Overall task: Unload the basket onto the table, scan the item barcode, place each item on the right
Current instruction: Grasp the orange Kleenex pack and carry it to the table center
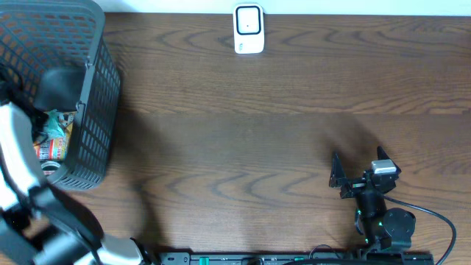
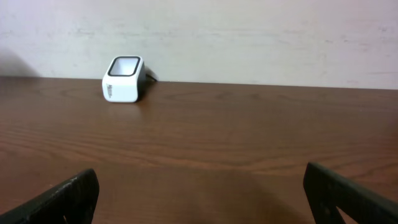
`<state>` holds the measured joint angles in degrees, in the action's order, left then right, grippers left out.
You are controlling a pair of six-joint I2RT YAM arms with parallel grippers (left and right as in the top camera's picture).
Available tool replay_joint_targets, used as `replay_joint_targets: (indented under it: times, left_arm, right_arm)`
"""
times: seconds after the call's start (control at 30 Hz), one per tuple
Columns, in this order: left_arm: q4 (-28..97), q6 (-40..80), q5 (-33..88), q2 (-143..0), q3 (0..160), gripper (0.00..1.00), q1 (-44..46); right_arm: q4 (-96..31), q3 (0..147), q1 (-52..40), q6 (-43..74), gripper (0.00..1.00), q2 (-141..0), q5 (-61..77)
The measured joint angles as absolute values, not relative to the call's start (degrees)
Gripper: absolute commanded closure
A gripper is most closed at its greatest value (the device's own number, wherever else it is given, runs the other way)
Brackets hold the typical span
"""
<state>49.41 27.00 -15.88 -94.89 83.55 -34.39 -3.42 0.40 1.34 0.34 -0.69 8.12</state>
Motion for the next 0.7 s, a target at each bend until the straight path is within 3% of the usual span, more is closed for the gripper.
replay_joint_targets:
  times: [0.43, 0.7]
  left_arm:
    - [38.4, 33.6, 3.1, -66.1, 83.6, 0.92, -33.6]
    - [30.5, 36.9, 17.0, -62.9, 83.6, 0.93, -17.7]
  right_arm:
    - [-3.4, 0.4, 1.3, 0.3, 0.01, -0.7, 8.1]
    - [-3.4, 0.4, 1.3, 0.3, 0.01, -0.7, 8.1]
